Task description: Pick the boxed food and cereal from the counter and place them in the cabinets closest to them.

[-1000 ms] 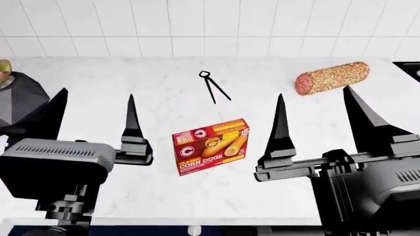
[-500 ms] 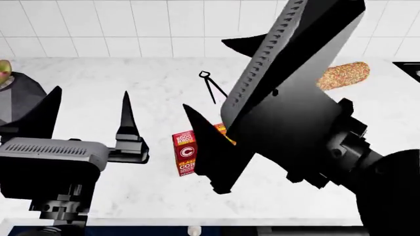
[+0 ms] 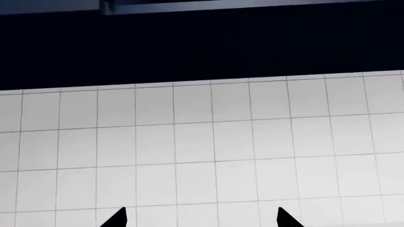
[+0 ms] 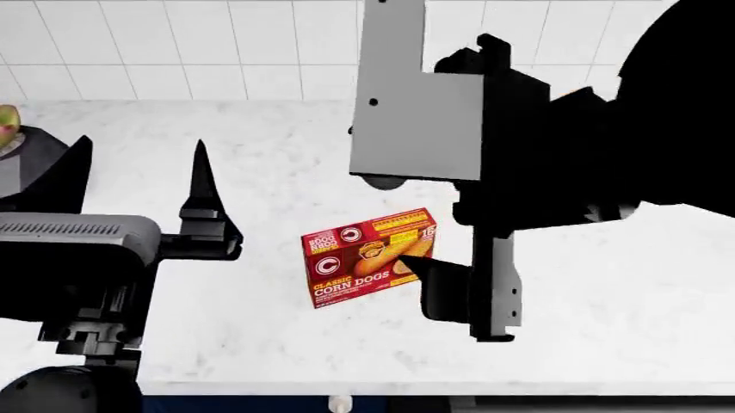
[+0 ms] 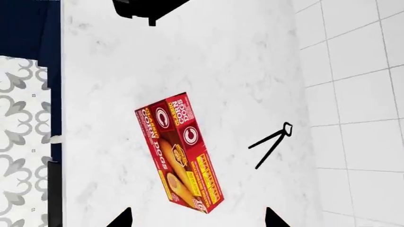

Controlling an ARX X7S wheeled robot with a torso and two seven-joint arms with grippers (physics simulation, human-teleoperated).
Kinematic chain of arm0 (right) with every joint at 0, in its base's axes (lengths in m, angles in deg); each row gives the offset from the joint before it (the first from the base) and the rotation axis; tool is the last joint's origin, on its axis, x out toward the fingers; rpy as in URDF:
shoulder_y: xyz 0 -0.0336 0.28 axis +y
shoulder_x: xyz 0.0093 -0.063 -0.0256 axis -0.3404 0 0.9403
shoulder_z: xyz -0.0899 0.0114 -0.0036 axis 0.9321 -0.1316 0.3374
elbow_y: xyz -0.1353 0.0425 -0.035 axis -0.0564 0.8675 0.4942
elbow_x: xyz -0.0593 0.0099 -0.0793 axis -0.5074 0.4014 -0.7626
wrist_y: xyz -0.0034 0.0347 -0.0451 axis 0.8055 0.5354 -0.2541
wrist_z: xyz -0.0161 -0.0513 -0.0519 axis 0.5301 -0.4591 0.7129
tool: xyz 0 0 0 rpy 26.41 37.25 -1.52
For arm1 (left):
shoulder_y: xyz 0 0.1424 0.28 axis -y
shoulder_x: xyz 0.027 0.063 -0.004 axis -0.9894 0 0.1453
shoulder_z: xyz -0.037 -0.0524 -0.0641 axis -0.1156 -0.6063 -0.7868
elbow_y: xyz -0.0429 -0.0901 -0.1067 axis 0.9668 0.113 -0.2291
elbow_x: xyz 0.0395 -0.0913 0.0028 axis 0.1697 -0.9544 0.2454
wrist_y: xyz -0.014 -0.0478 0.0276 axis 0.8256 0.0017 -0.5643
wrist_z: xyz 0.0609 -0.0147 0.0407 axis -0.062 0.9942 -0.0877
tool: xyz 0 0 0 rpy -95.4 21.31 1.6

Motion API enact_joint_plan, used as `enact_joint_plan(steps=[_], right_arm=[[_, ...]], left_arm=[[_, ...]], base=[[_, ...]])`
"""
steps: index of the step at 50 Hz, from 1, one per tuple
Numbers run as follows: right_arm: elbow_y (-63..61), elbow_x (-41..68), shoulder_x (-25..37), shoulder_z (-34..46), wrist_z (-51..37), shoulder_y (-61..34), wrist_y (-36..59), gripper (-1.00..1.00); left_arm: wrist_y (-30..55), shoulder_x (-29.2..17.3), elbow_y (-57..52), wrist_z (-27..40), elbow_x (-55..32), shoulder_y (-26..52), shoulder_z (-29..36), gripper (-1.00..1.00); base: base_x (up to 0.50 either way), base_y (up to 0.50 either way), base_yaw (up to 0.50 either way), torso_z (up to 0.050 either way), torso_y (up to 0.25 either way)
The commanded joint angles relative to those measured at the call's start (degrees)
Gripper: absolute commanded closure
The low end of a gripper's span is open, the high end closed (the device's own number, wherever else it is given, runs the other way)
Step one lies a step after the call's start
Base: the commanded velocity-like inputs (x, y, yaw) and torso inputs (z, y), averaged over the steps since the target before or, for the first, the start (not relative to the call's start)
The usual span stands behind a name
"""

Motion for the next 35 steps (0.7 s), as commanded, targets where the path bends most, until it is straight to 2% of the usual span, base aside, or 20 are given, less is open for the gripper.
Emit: enact_joint_plan(steps=[1,5,11,28,35], right_arm=[[11.33,-18.42,-5.62,13.21,25.72,-4.86,-4.73,-1.00],[17.55,-24.17,-7.33,17.10,29.89,-3.36,-8.98,-1.00],[23.26,-27.66,-9.62,19.33,31.55,1.14,-13.58,-1.00],[30.81,-31.74,-14.44,21.82,34.26,8.10,-20.92,-1.00],[32.52,-32.54,-14.53,21.54,32.84,12.48,-24.30,-1.00]], left_arm=[[-3.20,-0.15,4.84,-2.13,-1.91,2.39,-0.47,-1.00],[-5.23,-0.08,8.36,-2.96,-1.83,2.68,-0.20,-1.00],[-6.08,-0.22,10.26,-3.18,-1.92,2.86,-0.26,-1.00],[-6.96,-0.64,13.29,-2.70,-1.91,3.64,-0.57,-1.00],[-7.40,-0.62,14.41,-2.52,-1.77,3.89,-0.25,-1.00]], base=[[0.00,0.00,0.00,0.000,0.000],[0.00,0.00,0.00,0.000,0.000],[0.00,0.00,0.00,0.000,0.000],[0.00,0.00,0.00,0.000,0.000],[0.00,0.00,0.00,0.000,0.000]])
